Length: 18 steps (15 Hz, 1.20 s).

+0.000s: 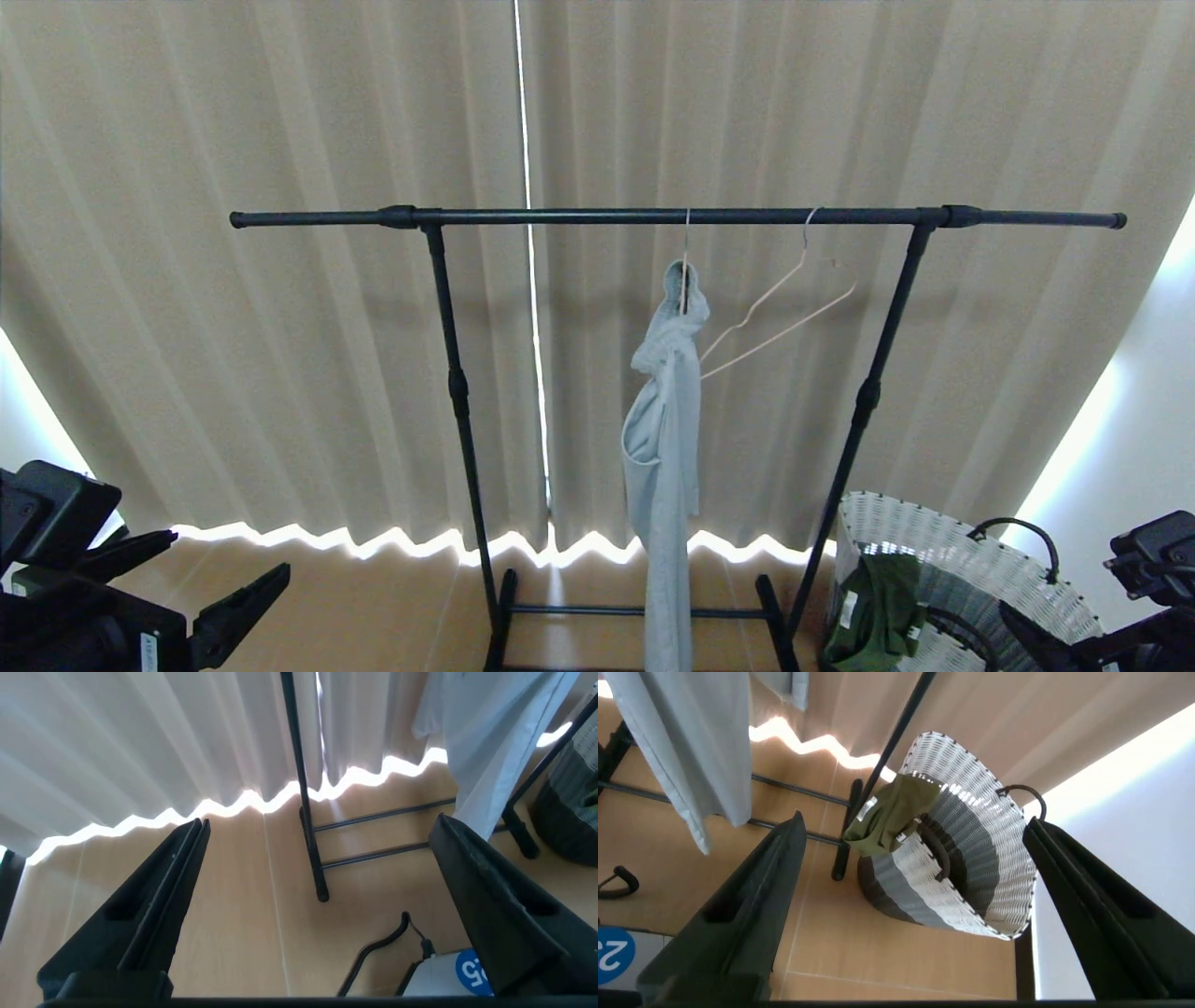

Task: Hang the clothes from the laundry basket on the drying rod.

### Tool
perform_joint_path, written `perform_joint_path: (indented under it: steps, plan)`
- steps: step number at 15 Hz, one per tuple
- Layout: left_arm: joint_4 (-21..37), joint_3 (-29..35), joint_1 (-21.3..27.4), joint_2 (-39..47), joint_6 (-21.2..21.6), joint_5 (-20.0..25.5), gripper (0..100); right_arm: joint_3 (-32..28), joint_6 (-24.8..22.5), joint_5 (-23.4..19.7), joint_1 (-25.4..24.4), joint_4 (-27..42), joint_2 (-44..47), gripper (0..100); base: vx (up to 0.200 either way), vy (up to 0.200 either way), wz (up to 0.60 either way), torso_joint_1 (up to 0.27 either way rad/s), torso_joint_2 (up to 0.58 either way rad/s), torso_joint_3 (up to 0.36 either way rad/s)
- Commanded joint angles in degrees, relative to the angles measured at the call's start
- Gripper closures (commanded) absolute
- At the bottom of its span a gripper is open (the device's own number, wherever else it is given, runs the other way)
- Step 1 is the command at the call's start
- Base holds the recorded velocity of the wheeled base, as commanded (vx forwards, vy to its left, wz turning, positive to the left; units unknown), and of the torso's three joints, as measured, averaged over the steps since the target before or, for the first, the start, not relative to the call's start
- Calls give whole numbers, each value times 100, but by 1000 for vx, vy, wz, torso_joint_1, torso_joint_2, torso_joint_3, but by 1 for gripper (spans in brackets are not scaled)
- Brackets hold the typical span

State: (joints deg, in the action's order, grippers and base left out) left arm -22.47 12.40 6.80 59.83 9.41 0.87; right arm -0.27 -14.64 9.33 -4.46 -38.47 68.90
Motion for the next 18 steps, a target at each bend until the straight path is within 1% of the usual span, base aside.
perform_joint_path:
  steps: [1, 10, 13, 18]
  plan:
    - [-3, 8, -3, 2, -1, 1, 0, -8, -4, 17, -2, -2, 9, 0, 0, 0, 0, 0, 0, 0]
    - [-12, -1, -12, -7, -1, 1, 0, 0, -21, 25, -2, 7, -149, 0, 0, 0, 0, -6, 16, 9]
    - [-12, -1, -12, -7, -1, 1, 0, 0, -30, 25, -2, 7, -166, 0, 0, 0, 0, -172, 403, 225]
    - [-118, -18, -3, -33, -1, 1, 0, 0, -30, 25, -2, 7, -166, 0, 0, 0, 0, -201, 497, 298]
